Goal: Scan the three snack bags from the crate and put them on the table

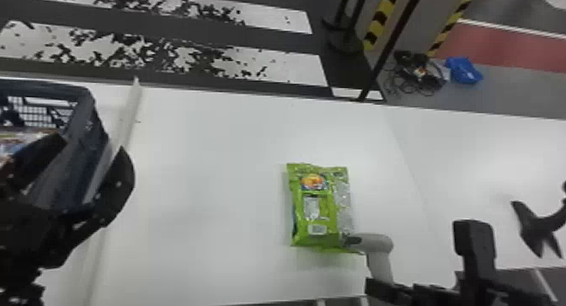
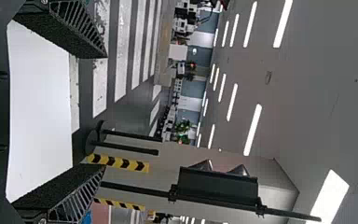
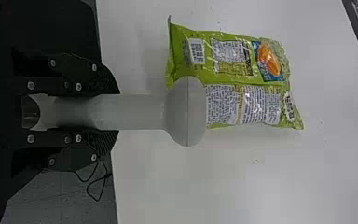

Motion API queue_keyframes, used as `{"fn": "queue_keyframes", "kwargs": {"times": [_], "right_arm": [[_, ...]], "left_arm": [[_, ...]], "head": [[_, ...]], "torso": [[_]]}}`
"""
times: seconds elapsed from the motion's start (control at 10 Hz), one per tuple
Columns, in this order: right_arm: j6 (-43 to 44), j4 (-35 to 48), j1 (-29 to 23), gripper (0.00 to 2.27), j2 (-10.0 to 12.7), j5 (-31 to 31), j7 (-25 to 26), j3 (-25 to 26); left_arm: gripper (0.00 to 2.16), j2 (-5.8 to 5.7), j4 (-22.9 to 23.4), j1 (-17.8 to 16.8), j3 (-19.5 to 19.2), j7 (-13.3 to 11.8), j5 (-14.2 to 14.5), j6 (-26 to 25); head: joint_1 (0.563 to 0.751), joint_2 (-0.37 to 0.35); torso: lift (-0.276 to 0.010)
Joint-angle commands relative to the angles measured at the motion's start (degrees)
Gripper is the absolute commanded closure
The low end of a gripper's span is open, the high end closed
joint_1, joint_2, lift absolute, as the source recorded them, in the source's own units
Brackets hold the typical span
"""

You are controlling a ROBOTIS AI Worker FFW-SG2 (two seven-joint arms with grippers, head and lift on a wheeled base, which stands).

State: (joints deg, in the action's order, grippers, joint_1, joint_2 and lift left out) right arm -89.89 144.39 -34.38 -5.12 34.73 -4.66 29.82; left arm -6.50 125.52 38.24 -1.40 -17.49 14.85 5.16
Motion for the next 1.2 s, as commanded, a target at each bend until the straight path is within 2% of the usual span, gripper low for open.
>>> {"fn": "queue_keyframes", "kwargs": {"times": [0.0, 0.7, 0.9, 1.1], "right_arm": [[0.63, -0.69, 0.63, 2.22, 0.02, -0.02, 0.00, -0.38], [3.62, -8.69, 3.70, 2.23, 0.20, -1.77, -0.08, -3.54], [3.62, -8.95, 3.70, 2.22, 0.11, -1.51, -0.52, -3.10], [2.92, -6.76, 4.67, 2.22, 0.11, -0.28, -0.61, -0.55]], "left_arm": [[0.03, 0.00, 0.07, 0.25, 0.00, 0.00, -0.08, 0.32], [0.03, 0.08, 0.34, 1.31, -0.62, 0.00, -0.35, 1.38], [0.03, 0.26, 0.34, 1.31, -0.62, -0.09, -0.43, 1.55], [0.03, 0.26, 0.51, 1.48, -0.62, -0.09, -0.43, 1.55]], "head": [[0.695, -0.215], [0.695, -0.183], [0.695, -0.181], [0.695, -0.183]], "torso": [[-0.094], [-0.094], [-0.094], [-0.094]]}}
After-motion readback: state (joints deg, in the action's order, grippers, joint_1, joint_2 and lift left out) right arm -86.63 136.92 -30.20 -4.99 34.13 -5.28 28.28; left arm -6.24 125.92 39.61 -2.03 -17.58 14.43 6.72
